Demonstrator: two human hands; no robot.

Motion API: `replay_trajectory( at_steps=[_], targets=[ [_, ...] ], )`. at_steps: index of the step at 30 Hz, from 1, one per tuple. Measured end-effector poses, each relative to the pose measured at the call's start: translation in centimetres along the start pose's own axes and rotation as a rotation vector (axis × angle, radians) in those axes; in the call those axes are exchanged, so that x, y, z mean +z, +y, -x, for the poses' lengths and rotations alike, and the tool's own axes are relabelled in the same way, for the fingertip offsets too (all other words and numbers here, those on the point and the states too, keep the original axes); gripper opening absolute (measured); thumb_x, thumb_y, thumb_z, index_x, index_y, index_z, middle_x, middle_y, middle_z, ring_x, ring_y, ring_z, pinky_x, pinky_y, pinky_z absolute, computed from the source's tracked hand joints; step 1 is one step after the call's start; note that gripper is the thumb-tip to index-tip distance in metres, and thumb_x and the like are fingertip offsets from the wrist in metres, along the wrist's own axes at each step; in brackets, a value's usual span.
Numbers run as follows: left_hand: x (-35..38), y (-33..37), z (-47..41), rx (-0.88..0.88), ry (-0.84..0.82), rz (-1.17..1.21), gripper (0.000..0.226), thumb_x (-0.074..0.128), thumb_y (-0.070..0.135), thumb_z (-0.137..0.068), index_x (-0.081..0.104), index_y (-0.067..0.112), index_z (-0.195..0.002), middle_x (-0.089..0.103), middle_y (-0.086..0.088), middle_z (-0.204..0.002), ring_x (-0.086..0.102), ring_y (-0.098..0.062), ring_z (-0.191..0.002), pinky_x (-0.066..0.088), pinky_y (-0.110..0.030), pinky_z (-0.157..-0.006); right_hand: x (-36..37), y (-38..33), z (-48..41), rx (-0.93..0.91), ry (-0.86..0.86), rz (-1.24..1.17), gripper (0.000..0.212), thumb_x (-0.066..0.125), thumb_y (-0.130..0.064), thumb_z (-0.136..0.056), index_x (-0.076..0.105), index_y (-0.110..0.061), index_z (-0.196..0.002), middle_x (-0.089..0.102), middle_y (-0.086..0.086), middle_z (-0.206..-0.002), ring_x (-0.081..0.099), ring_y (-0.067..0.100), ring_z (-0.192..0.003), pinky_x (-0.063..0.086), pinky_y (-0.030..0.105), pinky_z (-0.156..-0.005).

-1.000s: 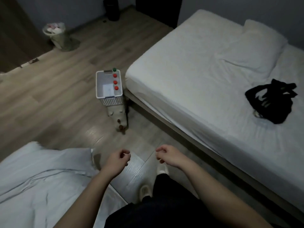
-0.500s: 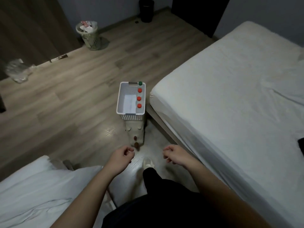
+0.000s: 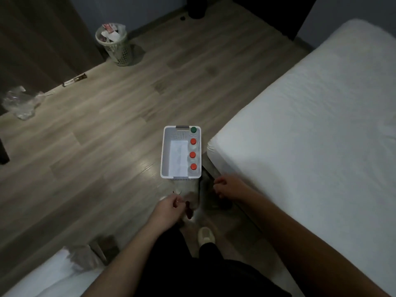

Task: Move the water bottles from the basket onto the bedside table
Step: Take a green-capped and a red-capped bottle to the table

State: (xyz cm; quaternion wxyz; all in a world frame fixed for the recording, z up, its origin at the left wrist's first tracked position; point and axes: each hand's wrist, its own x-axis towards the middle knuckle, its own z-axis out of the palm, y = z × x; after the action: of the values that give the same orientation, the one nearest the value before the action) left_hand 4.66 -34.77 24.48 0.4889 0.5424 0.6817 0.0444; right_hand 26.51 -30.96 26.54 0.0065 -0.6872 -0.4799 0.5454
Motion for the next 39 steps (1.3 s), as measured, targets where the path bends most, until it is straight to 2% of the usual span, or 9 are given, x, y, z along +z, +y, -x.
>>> replay_trajectory(
  at_steps=[4,8,10,17,23,28,31,35,39],
  targets=[
    [-4.1,2.1,-7.3,0.084,-0.1,-0.163,0.017,0.057,0.026,-0.089,0.065,0.017,-0.101,0.063,0.0,-0.09,0.06,-0.016,-0.081,0.044,-0.025,-0.072,-0.9,-2.2,-4.3,0.051,0.025,0.018,0.028,0.054,-0.026,-0.093,0.06,-0.013,-0.117,0.065,0.007,-0.112,0.061,0.015,-0.093,0.045,0.026,-0.087],
    [-7.5,3.9,-15.0,0.138,-0.25,-0.281,0.02,0.057,0.027,-0.089,0.061,0.016,-0.106,0.064,0.0,-0.089,0.057,-0.005,-0.069,0.041,-0.02,-0.06,-1.3,-4.1,-8.3,0.163,0.071,-0.016,0.027,0.055,-0.027,-0.091,0.061,-0.012,-0.114,0.064,0.006,-0.115,0.058,0.018,-0.097,0.043,0.027,-0.086],
    [-8.9,4.6,-19.0,0.14,-0.309,-0.339,0.024,0.055,0.026,-0.09,0.059,0.015,-0.111,0.062,-0.001,-0.092,0.057,-0.01,-0.074,0.04,-0.02,-0.059,-1.1,-5.2,-10.8,0.213,0.098,-0.072,0.025,0.056,-0.026,-0.089,0.064,-0.012,-0.108,0.066,0.007,-0.112,0.06,0.019,-0.096,0.045,0.029,-0.083],
    [-9.2,5.8,-34.4,0.265,-0.359,-0.542,0.044,0.054,0.025,-0.09,0.045,0.014,-0.131,0.063,-0.009,-0.11,0.059,-0.023,-0.095,0.041,-0.028,-0.076,1.4,-7.3,-22.5,0.343,0.131,-0.333,0.035,0.052,-0.027,-0.092,0.049,-0.017,-0.125,0.06,0.006,-0.119,0.055,0.018,-0.093,0.041,0.026,-0.077],
    [-4.7,5.5,-44.7,0.437,-0.258,-0.556,0.058,0.058,0.028,-0.088,0.034,0.016,-0.139,0.05,-0.012,-0.13,0.053,-0.028,-0.113,0.045,-0.04,-0.092,3.6,-6.2,-32.9,0.307,0.384,-0.347,0.038,0.05,-0.032,-0.09,0.041,-0.025,-0.127,0.051,0.003,-0.12,0.057,0.02,-0.103,0.052,0.037,-0.087],
    [-2.3,4.8,-50.0,0.619,-0.355,-0.699,0.055,0.056,0.034,-0.09,0.034,0.027,-0.139,0.045,-0.011,-0.123,0.055,-0.029,-0.103,0.047,-0.037,-0.079,4.6,-4.1,-38.4,0.288,0.434,-0.364,0.034,0.046,-0.039,-0.096,0.044,-0.025,-0.127,0.06,0.002,-0.114,0.058,0.015,-0.095,0.045,0.026,-0.077],
    [-1.9,4.4,-51.9,0.724,-0.461,-0.798,0.053,0.057,0.032,-0.089,0.036,0.029,-0.138,0.053,-0.01,-0.122,0.057,-0.026,-0.101,0.045,-0.033,-0.074,4.9,-3.7,-39.5,0.257,0.408,-0.297,0.03,0.051,-0.034,-0.095,0.05,-0.021,-0.122,0.064,0.001,-0.107,0.057,0.01,-0.087,0.04,0.023,-0.071],
    [-1.4,4.5,-53.5,0.842,-0.473,-0.868,0.044,0.06,0.035,-0.087,0.046,0.029,-0.128,0.065,-0.004,-0.106,0.062,-0.021,-0.089,0.039,-0.026,-0.063,5.3,-3.8,-40.9,0.258,0.389,-0.192,0.034,0.052,-0.032,-0.093,0.05,-0.021,-0.125,0.065,0.004,-0.11,0.061,0.019,-0.096,0.04,0.026,-0.073],
    [-0.5,4.9,-54.3,0.847,-0.41,-0.957,0.042,0.06,0.04,-0.084,0.049,0.031,-0.124,0.067,-0.003,-0.099,0.063,-0.021,-0.083,0.037,-0.026,-0.059,4.9,-3.5,-41.5,0.274,0.35,-0.159,0.036,0.052,-0.03,-0.093,0.05,-0.019,-0.128,0.063,0.008,-0.115,0.061,0.023,-0.101,0.044,0.029,-0.08]
  ],
)
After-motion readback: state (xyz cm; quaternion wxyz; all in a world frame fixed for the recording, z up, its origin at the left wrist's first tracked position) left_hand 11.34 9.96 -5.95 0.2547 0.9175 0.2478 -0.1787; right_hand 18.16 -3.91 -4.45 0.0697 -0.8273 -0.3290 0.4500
